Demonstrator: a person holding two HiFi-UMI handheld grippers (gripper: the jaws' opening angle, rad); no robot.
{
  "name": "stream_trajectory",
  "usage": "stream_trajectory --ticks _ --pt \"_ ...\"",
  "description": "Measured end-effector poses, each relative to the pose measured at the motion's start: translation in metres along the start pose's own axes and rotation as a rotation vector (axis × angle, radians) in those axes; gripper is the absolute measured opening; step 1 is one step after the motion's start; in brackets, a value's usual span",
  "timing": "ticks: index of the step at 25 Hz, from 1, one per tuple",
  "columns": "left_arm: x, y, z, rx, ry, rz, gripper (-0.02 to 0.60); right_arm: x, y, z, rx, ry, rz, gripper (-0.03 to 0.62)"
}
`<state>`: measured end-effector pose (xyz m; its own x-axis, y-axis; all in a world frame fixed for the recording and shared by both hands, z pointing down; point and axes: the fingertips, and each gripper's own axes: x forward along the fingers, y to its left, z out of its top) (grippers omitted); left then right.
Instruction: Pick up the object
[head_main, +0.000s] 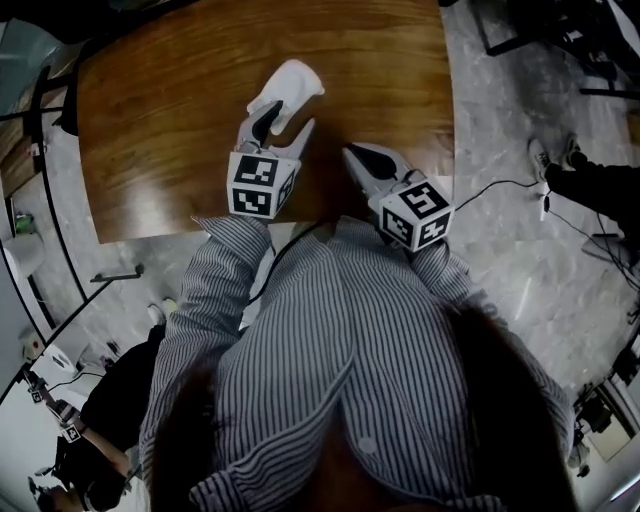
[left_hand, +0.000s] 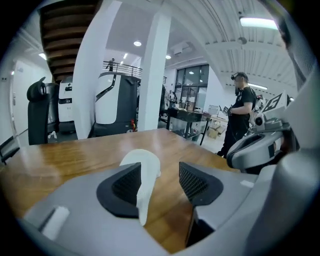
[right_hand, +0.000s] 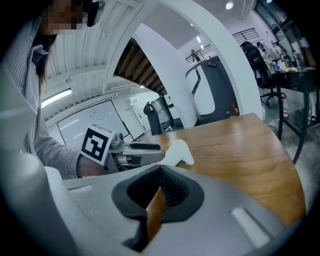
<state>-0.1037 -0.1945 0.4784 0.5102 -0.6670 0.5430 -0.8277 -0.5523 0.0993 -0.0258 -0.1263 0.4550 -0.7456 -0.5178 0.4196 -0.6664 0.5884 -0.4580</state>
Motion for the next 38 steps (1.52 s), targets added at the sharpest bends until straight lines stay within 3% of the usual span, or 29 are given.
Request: stream_trajectory --ticks 12,21,27,32,38 --pt "0.044 0.021 -0.031 0.318 0.226 0.128 0.267 0.013 -0.026 -0.018 0.101 0.022 -0.008 0.002" --pt "0.057 0.031 -0.039 0.447 0.274 0.286 0.265 0.011 -0.038 -0.027 0.138 0.033 -0.019 0.002" --pt "0.062 0.035 -0.044 0.571 0.312 0.323 0.259 0.005 -0.042 -0.030 0.145 0.040 -0.020 0.002" --pt "0.065 0.036 -0.043 0.620 0.329 0.317 0.242 0.004 -0.047 -0.028 0.146 0.043 -0.010 0.002" --pt "0.063 0.040 -0.044 0.652 0.358 0.307 0.170 0.006 -0.048 -0.022 0.140 0.039 0.005 0.002"
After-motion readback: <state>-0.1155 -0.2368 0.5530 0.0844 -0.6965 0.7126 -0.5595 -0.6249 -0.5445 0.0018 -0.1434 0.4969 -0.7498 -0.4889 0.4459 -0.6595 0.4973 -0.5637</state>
